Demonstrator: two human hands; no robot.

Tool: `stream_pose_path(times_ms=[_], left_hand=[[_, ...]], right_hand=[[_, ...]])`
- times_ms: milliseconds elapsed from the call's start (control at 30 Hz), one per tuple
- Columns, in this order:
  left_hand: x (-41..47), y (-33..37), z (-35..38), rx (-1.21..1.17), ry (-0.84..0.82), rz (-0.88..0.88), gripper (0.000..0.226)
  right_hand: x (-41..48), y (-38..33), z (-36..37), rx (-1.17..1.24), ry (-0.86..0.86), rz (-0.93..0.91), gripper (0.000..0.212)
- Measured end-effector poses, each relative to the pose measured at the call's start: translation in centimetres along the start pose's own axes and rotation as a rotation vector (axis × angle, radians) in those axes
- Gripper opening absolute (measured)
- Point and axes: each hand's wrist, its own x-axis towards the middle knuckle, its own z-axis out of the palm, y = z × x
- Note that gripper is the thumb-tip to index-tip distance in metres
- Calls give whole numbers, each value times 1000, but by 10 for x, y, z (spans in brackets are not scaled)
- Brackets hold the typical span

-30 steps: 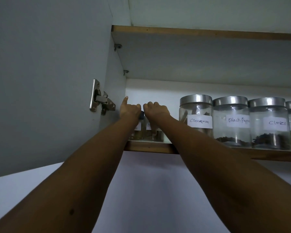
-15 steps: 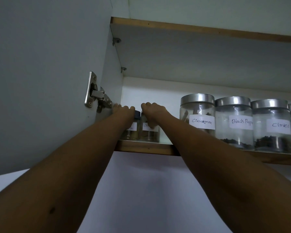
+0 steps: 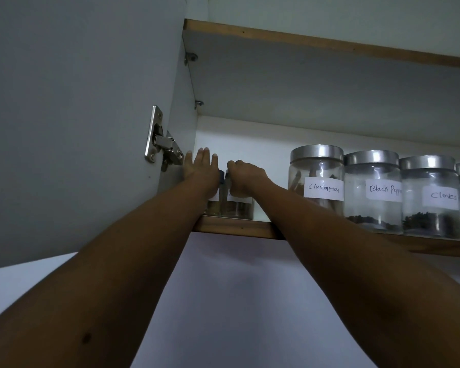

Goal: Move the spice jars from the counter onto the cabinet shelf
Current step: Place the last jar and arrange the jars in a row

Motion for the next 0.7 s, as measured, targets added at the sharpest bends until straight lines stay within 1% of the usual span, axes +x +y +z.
stream_pose_path(times_ms=[100, 133, 200, 300, 333, 400, 467, 567, 633, 700], left_hand=[[-1, 3, -16, 20, 99, -3, 71], [-2, 4, -23, -14, 133, -25, 68], [-11, 8, -43, -176, 170, -98, 55], [-40, 19, -73, -567, 163, -164, 29], [-52, 21, -78, -652, 178, -168, 25], [-77, 23, -78, -700, 209, -160, 32], [-102, 23, -65, -667, 252, -155, 44], [-119, 23, -45, -600, 292, -154, 55], [-117, 24, -39, -600, 319, -165, 52], [-116, 26, -40, -644, 348, -182, 40]], right_hand=[[-2, -1, 1, -9, 18, 2, 47], [-2, -2, 1, -19, 30, 1, 48], [-2, -4, -1, -26, 81, -4, 46], [-4, -4, -6, -22, 169, 9, 37], [-6, -4, -7, -59, 198, -2, 37], [-7, -7, -8, -148, 237, -36, 36], [-7, -10, -9, -189, 269, -68, 33], [-9, -12, -11, -213, 324, -77, 24], [-13, -13, -12, -199, 323, -84, 23], [-16, -15, -17, -167, 322, -78, 20]])
